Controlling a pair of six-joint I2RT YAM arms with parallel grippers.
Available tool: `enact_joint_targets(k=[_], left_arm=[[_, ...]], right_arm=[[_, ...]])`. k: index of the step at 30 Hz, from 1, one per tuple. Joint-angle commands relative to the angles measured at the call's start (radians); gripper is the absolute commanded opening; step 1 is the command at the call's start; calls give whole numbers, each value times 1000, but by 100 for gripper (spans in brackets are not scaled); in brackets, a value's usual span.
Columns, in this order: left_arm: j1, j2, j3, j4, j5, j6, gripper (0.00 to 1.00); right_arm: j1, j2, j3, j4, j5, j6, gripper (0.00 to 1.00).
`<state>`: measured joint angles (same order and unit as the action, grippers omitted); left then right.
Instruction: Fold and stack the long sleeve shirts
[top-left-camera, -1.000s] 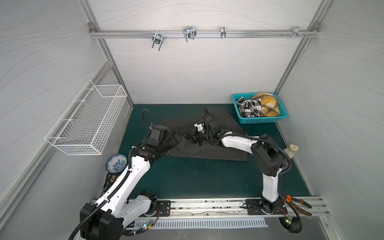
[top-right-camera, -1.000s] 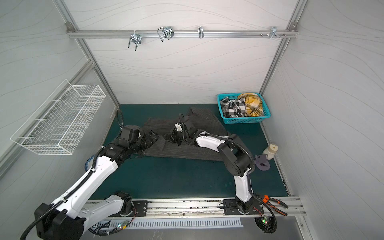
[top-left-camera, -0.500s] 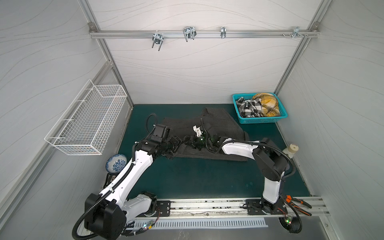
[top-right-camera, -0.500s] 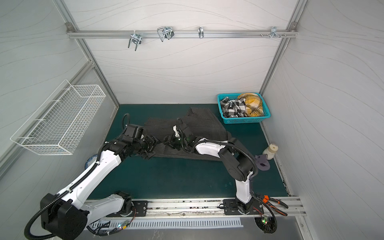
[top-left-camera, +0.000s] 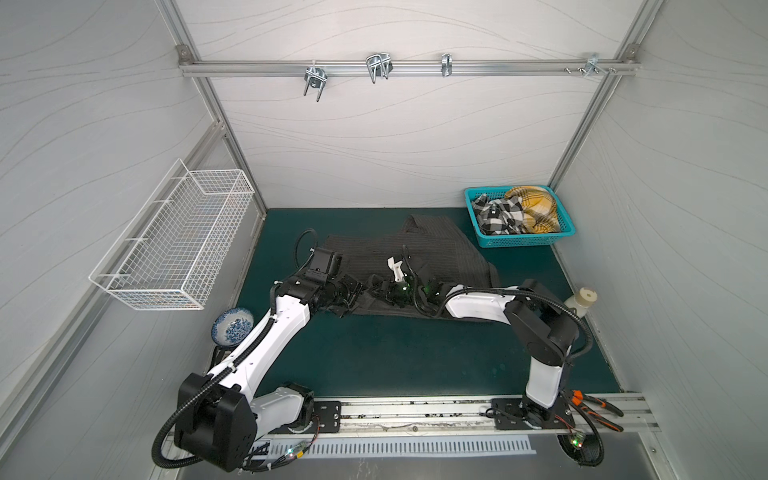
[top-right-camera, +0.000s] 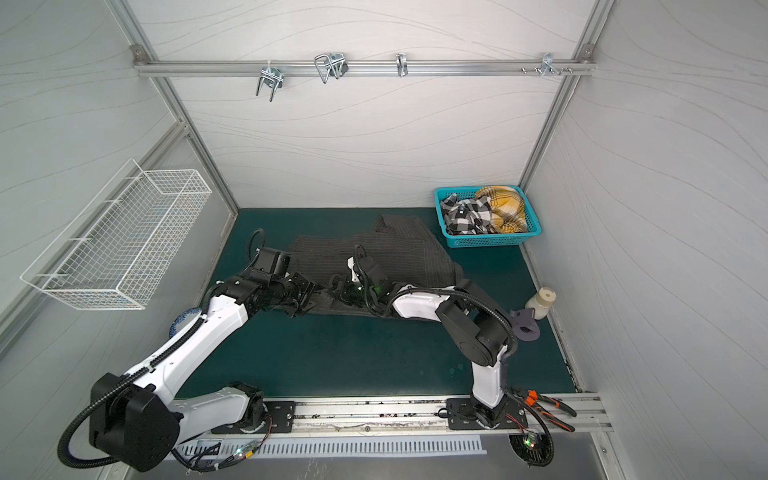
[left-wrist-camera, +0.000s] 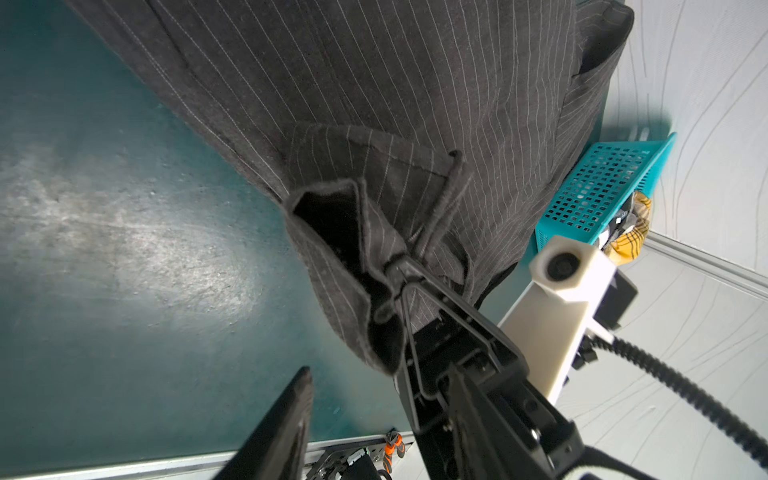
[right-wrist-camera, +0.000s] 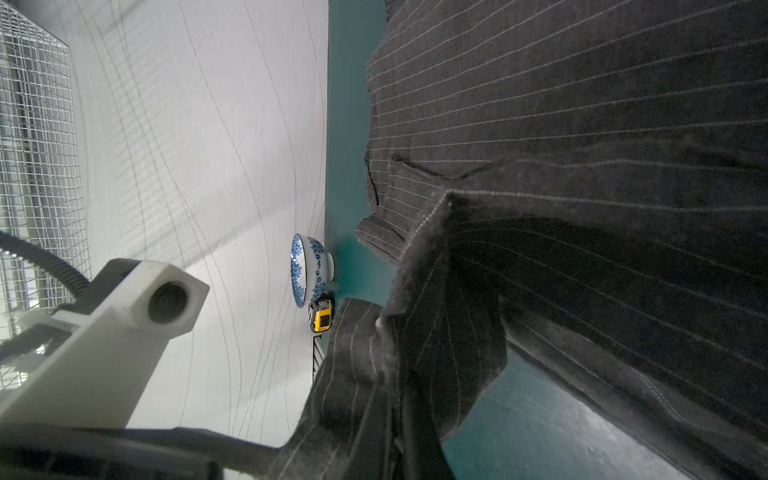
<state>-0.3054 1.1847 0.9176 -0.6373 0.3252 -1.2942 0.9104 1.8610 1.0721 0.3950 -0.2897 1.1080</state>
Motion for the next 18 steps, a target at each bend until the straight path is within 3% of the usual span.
enact_joint_targets(k=[1,5,10,12,15,16,18], left_arm=[[9,11,10,17,16,-7,51],[20,43,28,7,47,19,52],[23,53,23,16,51,24,26],[23,61,26,23,54,37,22],[23,85,50,17,61,81,0],[23,92,60,15,62,101,0],[29,103,101,-8,36,168,0]], right_arm=[[8,-46,-5,40,17,-38,0],[18,-57,-5,23,25,-99,0],[22,-58,-2,2,35,-120,0],[24,-54,0,-1,33,-125,0],[25,-52,1,-8,31,-133,0],[24,-53,8,-31,34,-138,0],[6,-81,23,-135,55,-139,30]])
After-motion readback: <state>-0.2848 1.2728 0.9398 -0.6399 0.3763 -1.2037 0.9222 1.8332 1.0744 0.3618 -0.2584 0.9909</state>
